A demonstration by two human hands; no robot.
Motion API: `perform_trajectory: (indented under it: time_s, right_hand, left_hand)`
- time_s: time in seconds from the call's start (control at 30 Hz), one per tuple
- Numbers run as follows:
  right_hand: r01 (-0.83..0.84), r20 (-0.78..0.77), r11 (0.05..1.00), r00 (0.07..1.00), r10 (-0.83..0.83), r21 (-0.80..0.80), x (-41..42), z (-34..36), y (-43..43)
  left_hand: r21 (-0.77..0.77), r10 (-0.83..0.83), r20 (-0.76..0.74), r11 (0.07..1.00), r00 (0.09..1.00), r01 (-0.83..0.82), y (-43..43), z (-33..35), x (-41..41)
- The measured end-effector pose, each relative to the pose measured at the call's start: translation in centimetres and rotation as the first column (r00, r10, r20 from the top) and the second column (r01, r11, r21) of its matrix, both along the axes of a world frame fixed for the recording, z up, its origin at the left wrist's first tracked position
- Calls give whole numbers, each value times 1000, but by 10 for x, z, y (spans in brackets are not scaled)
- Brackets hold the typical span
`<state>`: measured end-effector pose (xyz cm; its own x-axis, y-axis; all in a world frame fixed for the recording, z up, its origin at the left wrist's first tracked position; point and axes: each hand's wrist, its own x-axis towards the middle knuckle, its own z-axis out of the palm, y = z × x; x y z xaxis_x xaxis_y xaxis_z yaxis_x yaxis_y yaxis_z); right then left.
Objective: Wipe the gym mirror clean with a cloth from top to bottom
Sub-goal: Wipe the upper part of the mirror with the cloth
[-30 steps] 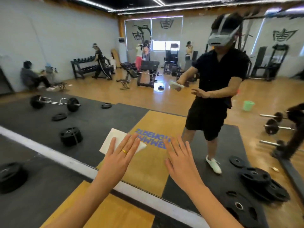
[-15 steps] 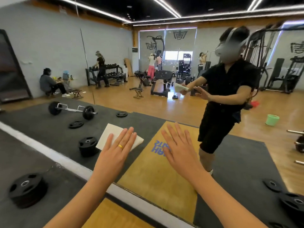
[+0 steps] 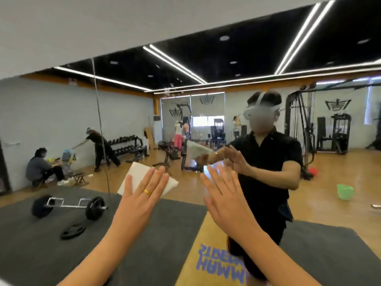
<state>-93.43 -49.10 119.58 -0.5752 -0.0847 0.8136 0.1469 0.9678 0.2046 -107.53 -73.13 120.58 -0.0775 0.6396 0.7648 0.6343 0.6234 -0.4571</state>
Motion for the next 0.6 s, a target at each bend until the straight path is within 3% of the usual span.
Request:
perform_trajectory:
  time_s: [0.27, 0.6]
  right_hand:
    - [79, -86, 995, 994, -73, 68, -93, 59, -8]
    - [188, -249, 980, 954, -168, 59, -193, 111, -56]
  left_hand:
    - [130, -37, 10, 991, 999, 35, 8, 69, -125]
    - [257, -255, -113, 926, 960, 276, -2, 140, -256]
